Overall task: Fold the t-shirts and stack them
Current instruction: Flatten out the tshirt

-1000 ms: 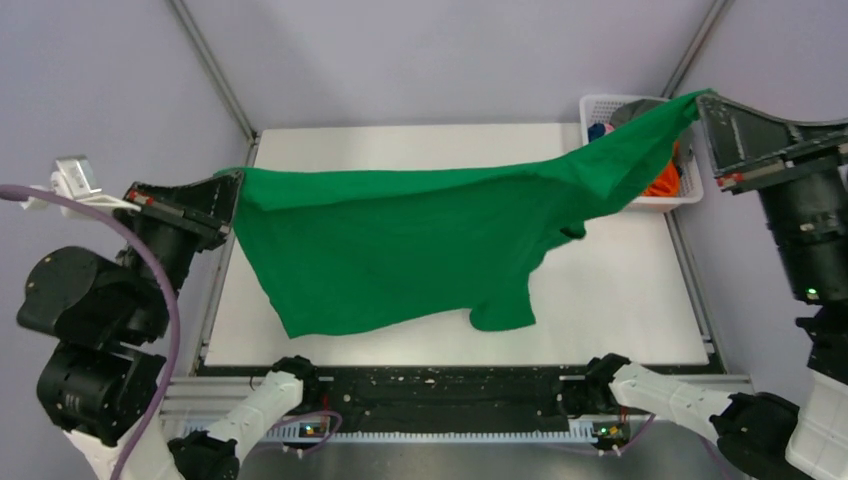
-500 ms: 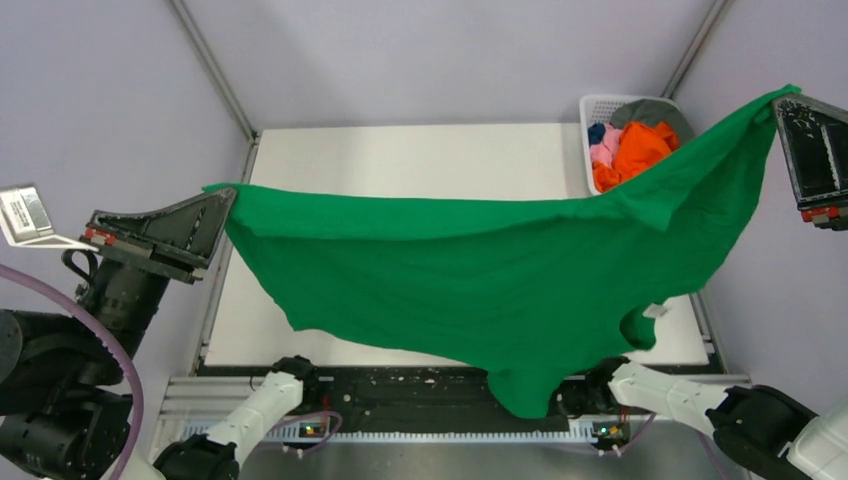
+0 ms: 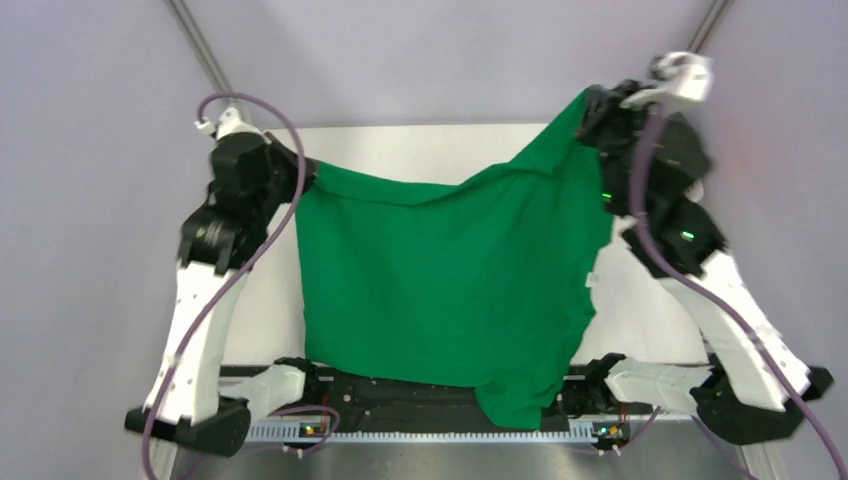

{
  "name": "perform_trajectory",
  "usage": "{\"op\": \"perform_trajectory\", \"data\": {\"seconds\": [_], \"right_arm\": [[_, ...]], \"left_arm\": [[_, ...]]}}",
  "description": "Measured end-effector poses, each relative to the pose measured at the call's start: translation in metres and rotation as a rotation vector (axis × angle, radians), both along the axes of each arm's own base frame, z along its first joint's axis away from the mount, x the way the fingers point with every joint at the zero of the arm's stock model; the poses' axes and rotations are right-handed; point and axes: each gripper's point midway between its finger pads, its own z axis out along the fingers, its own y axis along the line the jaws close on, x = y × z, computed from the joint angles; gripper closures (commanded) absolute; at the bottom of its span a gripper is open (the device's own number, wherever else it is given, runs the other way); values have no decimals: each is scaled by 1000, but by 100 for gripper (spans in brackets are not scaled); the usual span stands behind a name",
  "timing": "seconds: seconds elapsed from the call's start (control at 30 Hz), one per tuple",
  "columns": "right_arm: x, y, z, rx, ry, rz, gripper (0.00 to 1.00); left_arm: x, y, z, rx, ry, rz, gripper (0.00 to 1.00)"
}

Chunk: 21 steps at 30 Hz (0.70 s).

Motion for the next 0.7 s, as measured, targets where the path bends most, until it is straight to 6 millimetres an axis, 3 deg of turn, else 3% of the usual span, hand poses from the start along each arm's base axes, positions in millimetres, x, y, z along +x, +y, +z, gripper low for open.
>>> {"op": "perform_trajectory", "data": {"seconds": [0.07, 0.13, 0.2, 0.3, 0.4, 0.7], "right_arm": [[35, 6, -49, -76, 91, -101, 100], [65, 11, -97, -146, 185, -153, 100], [89, 5, -143, -186, 275, -191, 100], [114, -13, -193, -180, 366, -235, 100], [134, -19, -220, -142, 396, -248, 100], [188, -9, -272, -86, 438, -220, 100]], "left_arm": [[26, 5, -46, 20, 115, 39, 100], [51, 18, -108, 27, 253, 89, 100], [63, 34, -159, 24, 367, 134, 100], [72, 47, -207, -3, 461, 162, 100], [90, 48, -225, -30, 477, 153, 100], [169, 48, -267, -73, 525, 114, 100]]}}
